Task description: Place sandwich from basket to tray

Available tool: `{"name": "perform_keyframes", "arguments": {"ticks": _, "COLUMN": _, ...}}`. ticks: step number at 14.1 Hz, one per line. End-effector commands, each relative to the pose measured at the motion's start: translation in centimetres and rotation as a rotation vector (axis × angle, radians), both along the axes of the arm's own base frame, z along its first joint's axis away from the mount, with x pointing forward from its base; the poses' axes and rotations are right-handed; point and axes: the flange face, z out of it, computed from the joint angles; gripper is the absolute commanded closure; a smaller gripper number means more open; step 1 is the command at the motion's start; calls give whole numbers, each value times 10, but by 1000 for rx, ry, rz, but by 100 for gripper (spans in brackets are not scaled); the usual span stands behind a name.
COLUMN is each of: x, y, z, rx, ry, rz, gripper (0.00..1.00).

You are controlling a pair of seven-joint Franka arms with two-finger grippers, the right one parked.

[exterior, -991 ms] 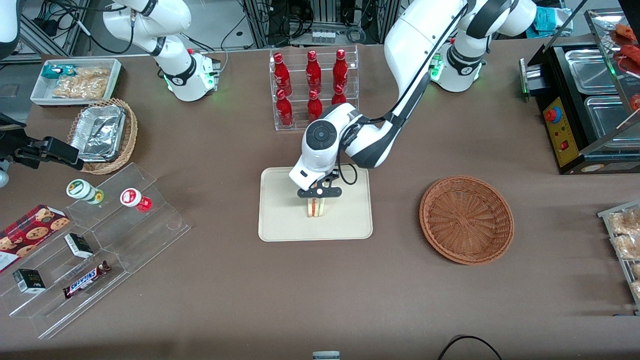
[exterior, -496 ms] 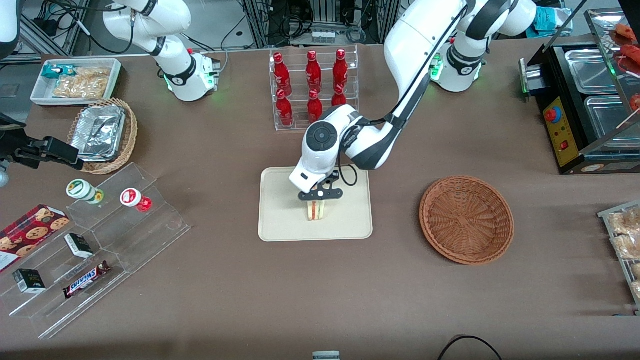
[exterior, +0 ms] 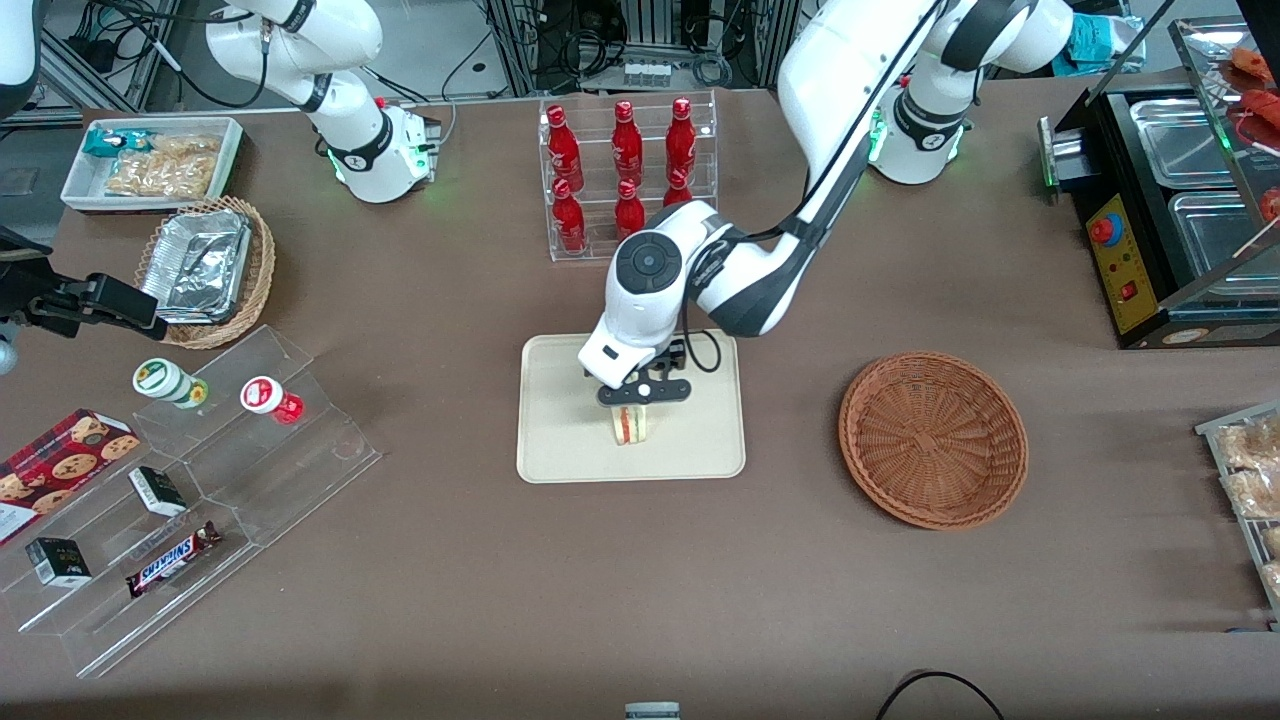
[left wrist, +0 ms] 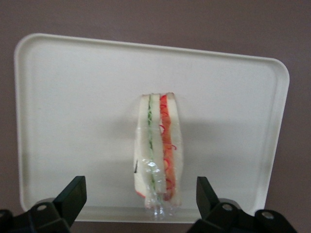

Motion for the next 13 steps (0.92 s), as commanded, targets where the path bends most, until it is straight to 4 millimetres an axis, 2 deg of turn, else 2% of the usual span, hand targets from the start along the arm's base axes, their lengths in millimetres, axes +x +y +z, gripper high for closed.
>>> {"name": "perform_keyframes", "arguments": {"ticks": 1, "x": 2, "y": 32, "z": 57, "rx": 66, "ry": 8, "rz": 55, "gripper": 0}}
{"name": "perform_keyframes", "arguments": {"ticks": 3, "x": 14, "y": 71, "z": 78, "rx": 132, "ry": 68, "rz": 162, "gripper": 0}}
{"name": "perform_keyframes", "arguments": {"ticks": 4, "x": 25, "y": 94, "z": 82, "rx": 134, "ry": 76, "rz": 185, "gripper": 0}}
{"name": "perform_keyframes", "arguments": {"ticks": 9, "x": 48, "y": 185, "z": 81, "rx": 151, "ry": 120, "rz": 119, "gripper": 0}}
{"name": "perform_keyframes", "arguments": {"ticks": 13, "x": 50, "y": 269, "z": 101, "rx": 140, "ry": 137, "rz": 51, "gripper": 0}}
